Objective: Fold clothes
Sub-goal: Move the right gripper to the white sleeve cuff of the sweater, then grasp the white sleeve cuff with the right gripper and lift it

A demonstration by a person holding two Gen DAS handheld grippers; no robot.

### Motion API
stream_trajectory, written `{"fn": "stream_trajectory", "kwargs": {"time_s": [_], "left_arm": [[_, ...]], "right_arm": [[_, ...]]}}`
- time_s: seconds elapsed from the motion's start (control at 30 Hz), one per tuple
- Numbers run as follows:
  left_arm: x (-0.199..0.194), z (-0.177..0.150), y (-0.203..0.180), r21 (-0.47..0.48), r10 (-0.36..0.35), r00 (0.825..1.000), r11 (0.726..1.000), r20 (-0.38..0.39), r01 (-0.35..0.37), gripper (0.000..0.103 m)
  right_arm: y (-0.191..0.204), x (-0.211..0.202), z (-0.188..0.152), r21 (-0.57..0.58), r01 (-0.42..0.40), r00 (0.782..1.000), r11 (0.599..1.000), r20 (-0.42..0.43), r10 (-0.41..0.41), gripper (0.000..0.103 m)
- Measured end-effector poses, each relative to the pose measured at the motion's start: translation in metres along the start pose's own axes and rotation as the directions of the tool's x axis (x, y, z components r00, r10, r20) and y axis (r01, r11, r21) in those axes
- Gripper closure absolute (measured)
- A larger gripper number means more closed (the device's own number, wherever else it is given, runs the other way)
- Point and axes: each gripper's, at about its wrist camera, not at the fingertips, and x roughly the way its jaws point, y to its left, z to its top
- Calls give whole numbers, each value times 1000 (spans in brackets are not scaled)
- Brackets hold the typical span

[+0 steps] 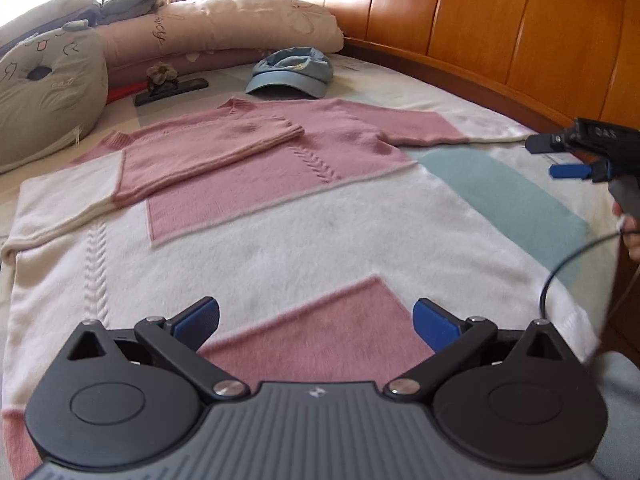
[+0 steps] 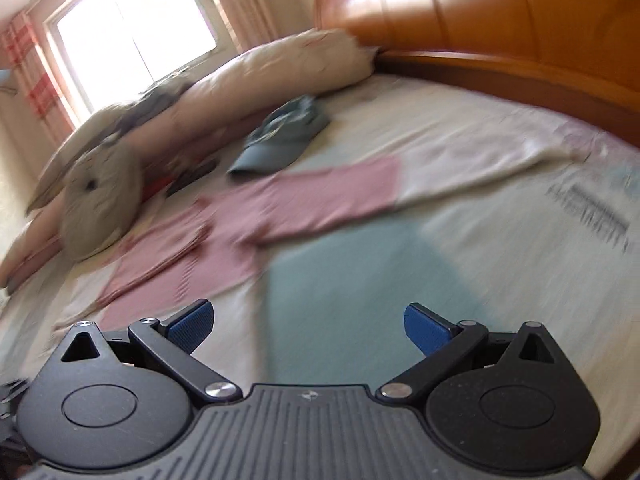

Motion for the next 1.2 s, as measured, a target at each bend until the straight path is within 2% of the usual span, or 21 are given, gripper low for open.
{"fn": "stream_trajectory", "kwargs": {"time_s": [0.17, 0.27, 0.37, 0.43, 0.57, 0.83, 1.07, 1.2], "left_arm": [[11, 14, 2, -33, -7, 1000, 999, 29, 8, 1], [17, 20, 4, -64, -16, 999, 998, 35, 18, 1], [22, 22, 2, -66, -19, 999, 998, 28, 21, 1], [24, 22, -1, -58, -13, 1000, 998, 24, 15, 1], [25, 24, -3, -64, -8, 1000, 998, 23, 9, 1], [27, 29, -4, -79, -13, 999, 997, 35, 16, 1], [31, 28, -1, -93, -10, 1000, 996, 29, 13, 1], [28, 28, 0, -109, -36, 999, 993, 28, 39, 1]], "right_arm": [[-51, 36, 37, 20, 87, 995, 996, 48, -88, 0], [-81, 54, 52, 85, 99, 992, 991, 64, -104, 0], [-103, 72, 61, 136, 109, 992, 985, 45, -116, 0], [-112, 79, 64, 155, 85, 994, 984, 58, -95, 0], [-119, 94, 70, 153, 55, 995, 987, 80, -68, 0], [-118, 120, 83, 46, 75, 993, 996, 93, -79, 0], [-134, 135, 101, 181, 28, 989, 983, 139, -54, 0], [-110, 147, 102, 52, 75, 991, 996, 105, -80, 0]]}}
